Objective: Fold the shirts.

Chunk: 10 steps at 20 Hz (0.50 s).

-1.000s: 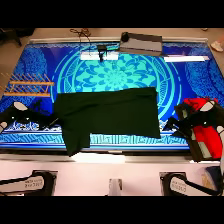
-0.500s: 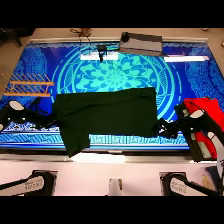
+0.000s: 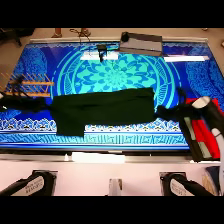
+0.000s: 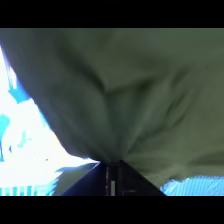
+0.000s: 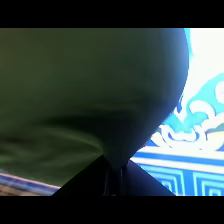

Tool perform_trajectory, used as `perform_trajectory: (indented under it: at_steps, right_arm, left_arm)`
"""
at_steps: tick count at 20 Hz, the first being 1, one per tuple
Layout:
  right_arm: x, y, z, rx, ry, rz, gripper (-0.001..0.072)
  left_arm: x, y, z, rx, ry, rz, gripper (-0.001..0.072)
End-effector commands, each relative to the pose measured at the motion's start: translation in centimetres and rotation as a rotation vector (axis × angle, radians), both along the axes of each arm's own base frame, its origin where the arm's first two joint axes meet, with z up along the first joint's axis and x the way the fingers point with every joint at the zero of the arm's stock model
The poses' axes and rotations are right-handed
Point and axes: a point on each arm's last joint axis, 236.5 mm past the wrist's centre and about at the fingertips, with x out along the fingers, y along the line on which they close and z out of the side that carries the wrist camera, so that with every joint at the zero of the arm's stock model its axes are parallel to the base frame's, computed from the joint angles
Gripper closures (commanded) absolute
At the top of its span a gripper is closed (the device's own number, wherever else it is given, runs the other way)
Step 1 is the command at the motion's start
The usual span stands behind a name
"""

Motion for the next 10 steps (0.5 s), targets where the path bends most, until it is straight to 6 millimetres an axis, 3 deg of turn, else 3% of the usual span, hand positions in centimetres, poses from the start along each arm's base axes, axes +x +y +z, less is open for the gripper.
perform_trajectory:
  at_steps: [1,2,3,4,5,6,7,8,10]
  right_arm:
    - [3.9,-2.6,19.9,-0.209,-0.534,0.017,0.0691]
    - [3.3,-3.6,28.0,-0.283,-0.736,-0.029,0.0691]
    - [1.3,-4.2,35.7,-0.329,-0.934,-0.091,0.0690]
    - [-2.0,-4.4,43.0,-0.359,-1.134,-0.149,0.0690]
    - [-5.5,-4.2,48.2,-0.364,-1.290,-0.193,0.0690]
    - [-9.1,-3.9,52.2,-0.343,-1.416,-0.242,0.0690]
    - [-11.7,-3.7,53.9,-0.316,-1.476,-0.270,0.0690]
    - [-13.4,-3.6,54.3,-0.310,-1.484,-0.284,0.0690]
    - [-14.6,-4.1,52.9,-0.326,-1.419,-0.305,0.0690]
  left_arm:
    - [1.4,0.4,21.7,0.124,-0.542,0.017,0.0672]
    - [-0.3,0.1,30.0,0.171,-0.754,0.031,0.0672]
    - [-3.3,-0.3,38.0,0.212,-0.976,0.056,0.0672]
    - [-7.5,-0.9,45.6,0.242,-1.204,0.090,0.0671]
    - [-11.8,-1.6,51.0,0.256,-1.379,0.117,0.0671]
    - [-16.0,-2.3,54.8,0.248,-1.516,0.141,0.0671]
    - [-19.0,-3.1,56.8,0.217,-1.597,0.154,0.0671]
    - [-20.8,-3.6,57.4,0.186,-1.626,0.160,0.0671]
    - [-21.7,-4.3,56.4,0.171,-1.584,0.142,0.0671]
